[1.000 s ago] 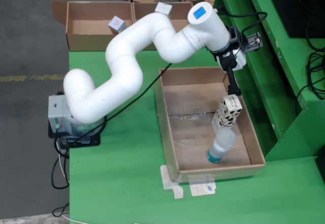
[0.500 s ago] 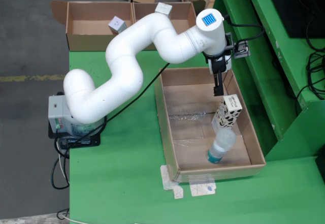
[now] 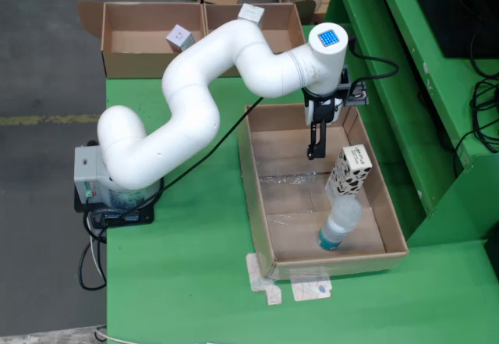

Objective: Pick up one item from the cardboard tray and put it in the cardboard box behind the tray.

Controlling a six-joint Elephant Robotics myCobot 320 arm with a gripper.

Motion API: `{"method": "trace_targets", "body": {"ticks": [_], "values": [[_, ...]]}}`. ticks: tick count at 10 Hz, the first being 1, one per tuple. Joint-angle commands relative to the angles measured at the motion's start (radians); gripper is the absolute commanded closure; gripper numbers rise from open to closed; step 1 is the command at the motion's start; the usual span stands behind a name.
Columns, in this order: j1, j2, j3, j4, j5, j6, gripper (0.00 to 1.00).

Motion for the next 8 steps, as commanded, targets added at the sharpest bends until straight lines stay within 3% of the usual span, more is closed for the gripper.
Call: {"method": "trace_targets", "body": {"ticks": [1, 4, 8], "values": [[-0.007, 0.037, 0.024, -0.106, 0.005, -0.001, 0.0], [-0.007, 0.037, 0.024, -0.106, 0.005, -0.001, 0.0], [-0.071, -0.02, 0.024, 0.057, -0.026, 0.008, 0.0]]}}
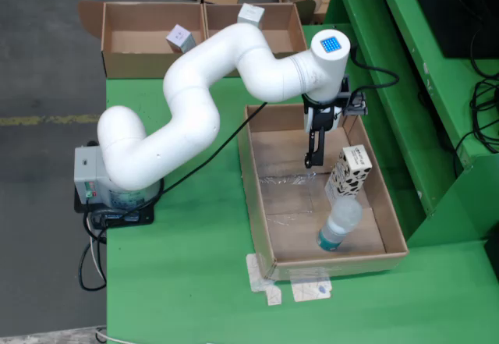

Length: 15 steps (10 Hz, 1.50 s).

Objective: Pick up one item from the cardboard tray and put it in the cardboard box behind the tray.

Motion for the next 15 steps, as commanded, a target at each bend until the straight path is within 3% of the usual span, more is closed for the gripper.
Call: {"method": "trace_targets", "body": {"ticks": [1, 6, 7, 9, 10, 11, 12, 14, 15], "values": [[-0.045, -0.005, 0.024, 0.1, -0.007, -0.002, 0.0], [-0.106, -0.034, 0.024, 0.161, 0.021, 0.013, 0.0], [-0.113, -0.096, 0.024, 0.332, -0.055, -0.008, 0.0], [-0.113, -0.096, 0.024, 0.332, -0.055, -0.008, 0.0], [-0.094, -0.17, 0.025, 0.531, -0.204, -0.055, 0.0], [-0.094, -0.17, 0.024, 0.531, -0.204, -0.055, 0.0], [-0.022, -0.333, 0.024, 0.93, -0.669, -0.359, 0.0], [-0.029, -0.348, 0.024, 0.932, -0.671, -0.315, 0.0], [-0.029, -0.348, 0.024, 0.932, -0.671, -0.347, 0.0]]}}
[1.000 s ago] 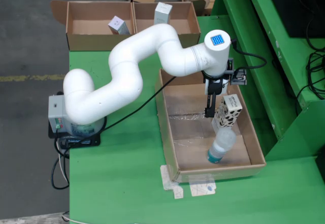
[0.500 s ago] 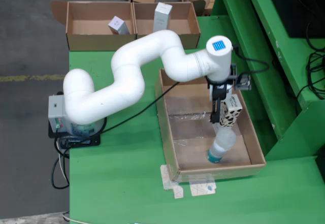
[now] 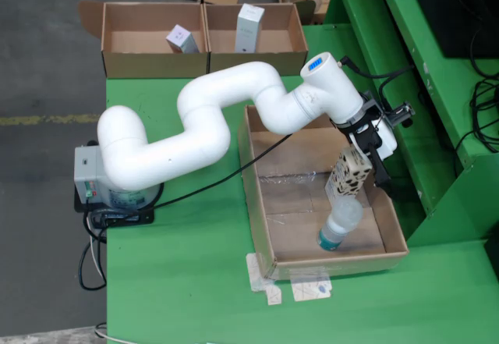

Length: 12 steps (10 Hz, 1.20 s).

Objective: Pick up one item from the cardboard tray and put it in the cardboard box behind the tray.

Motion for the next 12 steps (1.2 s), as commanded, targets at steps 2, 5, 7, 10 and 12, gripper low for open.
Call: {"method": "trace_targets", "body": {"ticks": [2, 5, 7, 10, 12], "values": [[-0.005, 0.024, 0.026, 0.013, -0.019, -0.041, 0.0], [-0.005, 0.024, 0.026, 0.013, -0.019, -0.064, 0.0], [-0.005, 0.024, 0.026, 0.013, -0.019, -0.068, 0.0], [-0.005, 0.024, 0.026, 0.013, -0.019, -0.067, 0.0], [-0.005, 0.024, 0.026, 0.013, -0.019, -0.071, 0.0]]}}
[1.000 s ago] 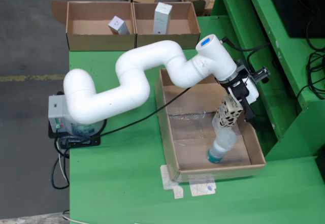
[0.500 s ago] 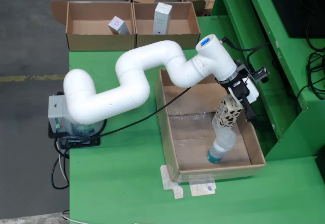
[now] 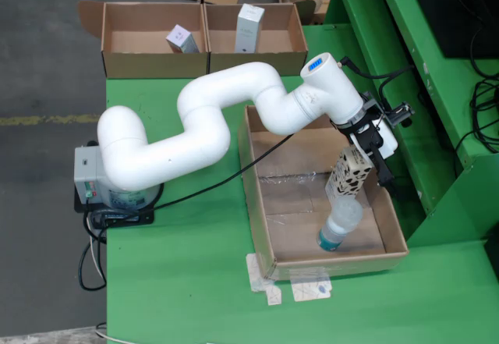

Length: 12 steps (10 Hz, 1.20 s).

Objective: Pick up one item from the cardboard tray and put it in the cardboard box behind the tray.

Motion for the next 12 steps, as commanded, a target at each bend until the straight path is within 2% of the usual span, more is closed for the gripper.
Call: {"method": "trace_targets", "body": {"ticks": [1, 2, 4, 5, 6, 7, 11, 12], "values": [[-0.002, 0.026, 0.026, 0.011, -0.011, -0.007, 0.0], [0.021, 0.023, 0.026, 0.011, -0.011, 0.007, 0.0], [0.074, 0.02, 0.026, 0.008, -0.008, -0.043, 0.0], [0.058, 0.077, 0.026, -0.123, 0.147, 0.072, 0.0], [0.058, 0.077, 0.026, -0.123, 0.147, 0.072, 0.0], [0.041, 0.108, 0.026, -0.201, 0.245, 0.129, 0.0], [0.022, 0.129, 0.026, -0.26, 0.323, 0.176, 0.0], [-0.017, 0.211, 0.026, -0.492, 0.553, 0.297, 0.0]]}}
